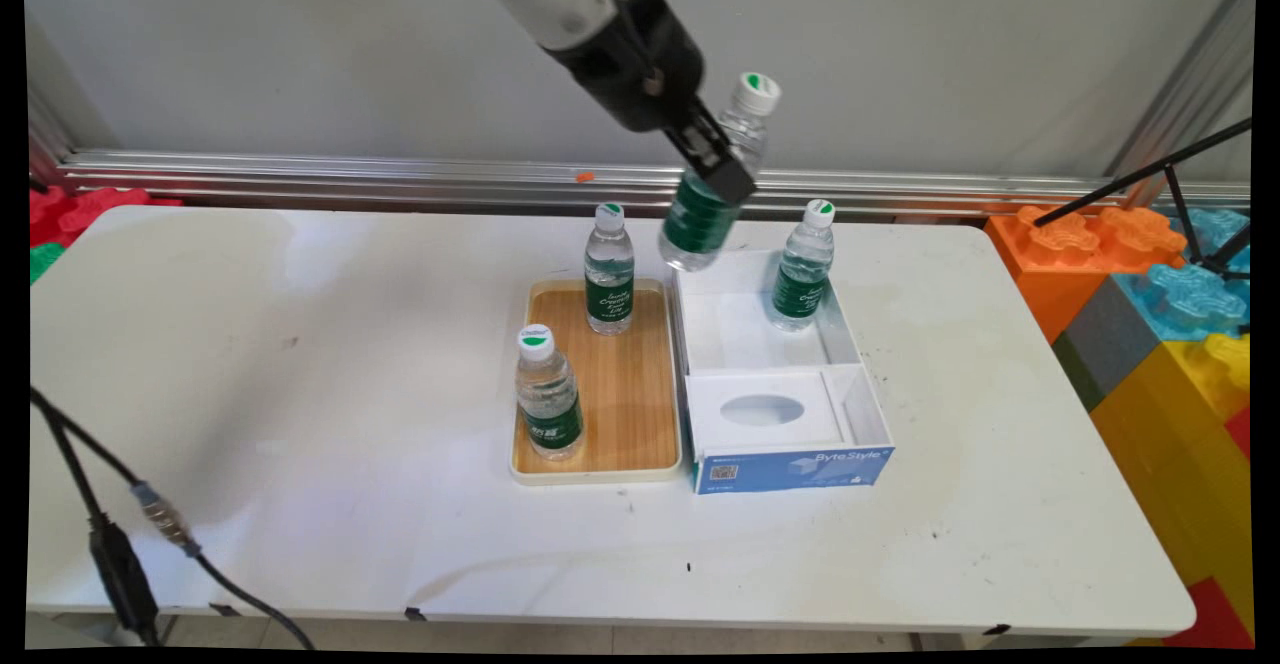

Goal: Place the picked object on the tray

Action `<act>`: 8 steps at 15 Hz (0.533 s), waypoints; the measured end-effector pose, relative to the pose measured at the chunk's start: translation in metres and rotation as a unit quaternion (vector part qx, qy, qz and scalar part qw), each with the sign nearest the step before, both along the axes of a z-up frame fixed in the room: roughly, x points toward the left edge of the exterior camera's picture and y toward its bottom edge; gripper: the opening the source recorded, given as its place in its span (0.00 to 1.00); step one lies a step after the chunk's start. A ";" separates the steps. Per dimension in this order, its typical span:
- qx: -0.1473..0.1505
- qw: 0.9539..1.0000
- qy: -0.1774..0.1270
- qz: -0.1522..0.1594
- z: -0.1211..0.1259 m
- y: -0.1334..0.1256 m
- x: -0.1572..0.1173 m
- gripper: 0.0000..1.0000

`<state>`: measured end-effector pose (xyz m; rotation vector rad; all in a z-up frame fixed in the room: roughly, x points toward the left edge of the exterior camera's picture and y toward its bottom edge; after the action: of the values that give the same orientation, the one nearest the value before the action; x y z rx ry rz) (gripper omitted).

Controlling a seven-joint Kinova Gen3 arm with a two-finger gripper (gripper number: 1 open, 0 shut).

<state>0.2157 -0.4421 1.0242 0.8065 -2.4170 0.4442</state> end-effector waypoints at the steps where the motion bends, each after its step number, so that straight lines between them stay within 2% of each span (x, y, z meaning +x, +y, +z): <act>1: 0.000 1.000 0.000 -0.001 0.002 0.002 0.007 0.00; 5: 0.003 1.000 0.023 -0.005 -0.002 0.011 0.039 0.00; 8: 0.004 0.999 0.041 -0.011 -0.018 0.017 0.065 0.00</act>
<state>0.2807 -0.4252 1.0060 0.7862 -2.3515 0.3862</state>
